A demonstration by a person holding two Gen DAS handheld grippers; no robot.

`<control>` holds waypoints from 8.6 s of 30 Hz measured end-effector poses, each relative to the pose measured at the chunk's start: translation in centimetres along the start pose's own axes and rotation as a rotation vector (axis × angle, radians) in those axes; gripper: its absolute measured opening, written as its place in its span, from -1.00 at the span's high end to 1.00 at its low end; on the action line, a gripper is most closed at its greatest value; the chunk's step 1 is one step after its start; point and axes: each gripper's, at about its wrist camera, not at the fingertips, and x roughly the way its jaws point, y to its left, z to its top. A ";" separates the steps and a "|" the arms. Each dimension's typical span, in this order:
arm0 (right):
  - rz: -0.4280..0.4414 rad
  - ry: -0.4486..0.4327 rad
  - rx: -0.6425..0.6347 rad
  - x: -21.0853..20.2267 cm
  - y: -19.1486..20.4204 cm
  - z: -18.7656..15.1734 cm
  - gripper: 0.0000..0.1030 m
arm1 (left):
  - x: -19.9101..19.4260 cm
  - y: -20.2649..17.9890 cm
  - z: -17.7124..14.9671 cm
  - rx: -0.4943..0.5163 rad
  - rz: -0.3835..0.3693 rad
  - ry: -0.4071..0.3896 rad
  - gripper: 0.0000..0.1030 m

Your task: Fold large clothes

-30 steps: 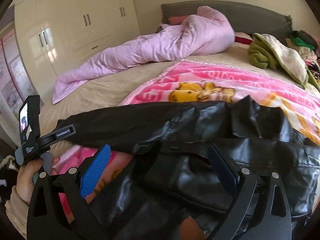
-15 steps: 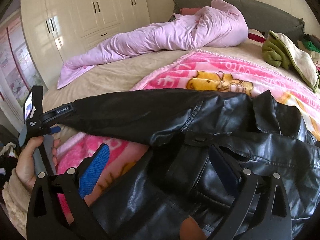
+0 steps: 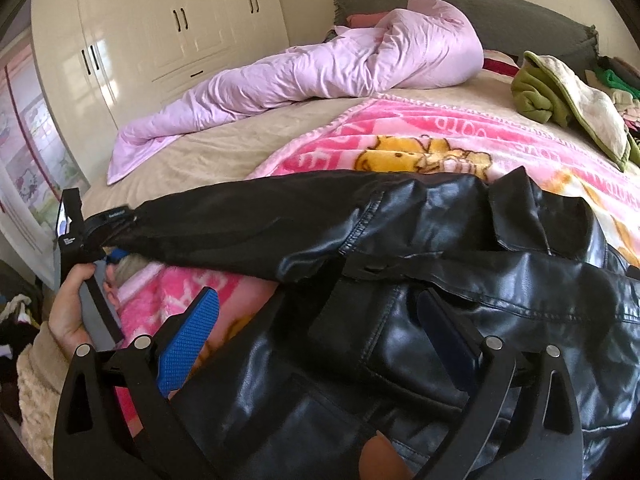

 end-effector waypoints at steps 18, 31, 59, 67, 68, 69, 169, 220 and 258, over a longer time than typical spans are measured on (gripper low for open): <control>-0.067 -0.056 0.129 -6.8 -5.2 -1.3 -0.91 | -12.5 -11.1 -1.0 0.256 -0.321 -0.224 0.99; -0.109 -0.141 0.227 -13.1 -9.6 -2.6 -0.91 | -19.2 -20.6 -7.9 0.486 -0.534 -0.233 0.99; -0.228 -0.214 0.666 -19.7 -21.9 -11.4 -0.92 | -13.0 -28.5 -32.4 1.169 -0.653 0.133 0.96; -0.232 -0.199 0.727 -19.0 -23.1 -12.6 -0.91 | -10.5 -27.9 -36.1 1.316 -0.518 0.272 -0.42; -0.230 -0.197 0.734 -18.9 -23.2 -12.7 -0.92 | -10.6 -27.6 -36.5 1.346 -0.499 0.266 -0.46; -0.228 -0.193 0.734 -18.7 -23.2 -12.7 -0.92 | -10.7 -27.5 -36.7 1.367 -0.494 0.268 -0.47; -0.310 -0.062 0.345 -9.3 -21.6 -3.3 0.69 | 1.5 -24.4 -24.6 0.870 -0.348 0.459 0.47; -0.254 -0.094 0.322 -12.0 -19.1 -8.4 -0.01 | -5.7 -25.1 -25.5 0.999 -0.463 0.400 0.08; -0.319 0.028 0.366 -9.1 -19.5 -12.4 -0.37 | -5.1 -23.2 -30.6 1.177 -0.377 0.491 -0.09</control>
